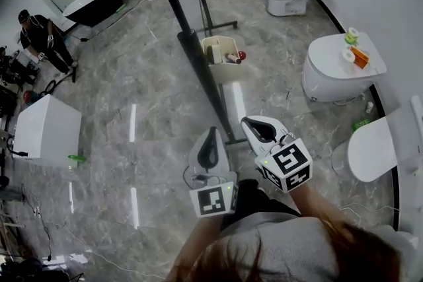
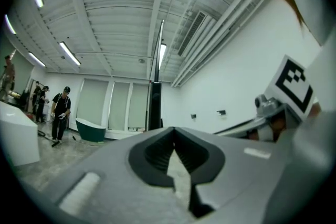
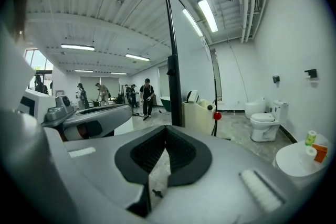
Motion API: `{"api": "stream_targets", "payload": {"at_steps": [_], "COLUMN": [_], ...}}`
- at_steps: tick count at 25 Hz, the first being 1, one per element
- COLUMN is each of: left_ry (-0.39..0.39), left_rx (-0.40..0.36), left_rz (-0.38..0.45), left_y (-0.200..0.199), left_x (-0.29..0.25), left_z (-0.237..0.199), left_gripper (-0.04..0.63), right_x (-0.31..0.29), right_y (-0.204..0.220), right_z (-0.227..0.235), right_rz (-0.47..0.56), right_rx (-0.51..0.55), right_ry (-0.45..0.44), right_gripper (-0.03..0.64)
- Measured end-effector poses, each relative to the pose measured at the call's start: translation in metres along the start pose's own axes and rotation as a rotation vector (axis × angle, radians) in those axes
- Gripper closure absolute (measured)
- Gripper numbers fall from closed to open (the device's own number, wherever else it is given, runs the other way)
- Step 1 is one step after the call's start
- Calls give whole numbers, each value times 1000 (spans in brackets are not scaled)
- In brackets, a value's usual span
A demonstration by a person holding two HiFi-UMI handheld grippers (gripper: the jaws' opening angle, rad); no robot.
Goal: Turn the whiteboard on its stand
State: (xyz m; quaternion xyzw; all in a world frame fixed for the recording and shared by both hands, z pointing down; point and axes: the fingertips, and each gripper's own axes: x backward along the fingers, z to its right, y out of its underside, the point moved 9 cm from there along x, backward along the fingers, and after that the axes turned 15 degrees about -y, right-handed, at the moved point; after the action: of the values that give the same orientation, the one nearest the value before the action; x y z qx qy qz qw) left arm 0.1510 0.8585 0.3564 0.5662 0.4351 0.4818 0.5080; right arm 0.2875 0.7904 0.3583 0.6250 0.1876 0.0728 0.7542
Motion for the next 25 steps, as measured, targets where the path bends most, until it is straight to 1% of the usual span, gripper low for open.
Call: {"api": "stream_targets", "payload": {"at_steps": [2, 7, 9, 12, 14, 17, 21, 23, 25], "left_ry": [21, 81, 99, 109, 113, 117, 138, 163, 177], "left_rx": [7, -12, -18, -2, 3, -15, 13, 12, -4], "left_rz": [-3, -2, -3, -3, 8, 1, 19, 4, -38], "left_y": [-4, -4, -4, -7, -13, -19, -25, -20, -8], "left_x": [3, 6, 10, 21, 34, 54, 77, 91, 104], "left_z": [3, 10, 8, -3, -14, -34, -54, -60, -66], "left_gripper": [600, 600, 600, 600, 600, 600, 600, 600, 600], "right_x": [1, 4, 8, 11, 10, 5, -1, 1, 4], "right_y": [-2, -5, -4, -5, -6, -6, -3, 3, 14], "right_z": [-3, -13, -21, -38, -53, -82, -123, -142, -158], "right_rz": [13, 30, 34, 51, 59, 64, 67, 72, 73], "right_rx": [0, 23, 29, 38, 36, 43, 61, 58, 48], "right_ry": [-6, -8, -2, 17, 21, 19, 24, 46, 73], "right_gripper": [614, 614, 614, 614, 614, 614, 614, 614, 614]}}
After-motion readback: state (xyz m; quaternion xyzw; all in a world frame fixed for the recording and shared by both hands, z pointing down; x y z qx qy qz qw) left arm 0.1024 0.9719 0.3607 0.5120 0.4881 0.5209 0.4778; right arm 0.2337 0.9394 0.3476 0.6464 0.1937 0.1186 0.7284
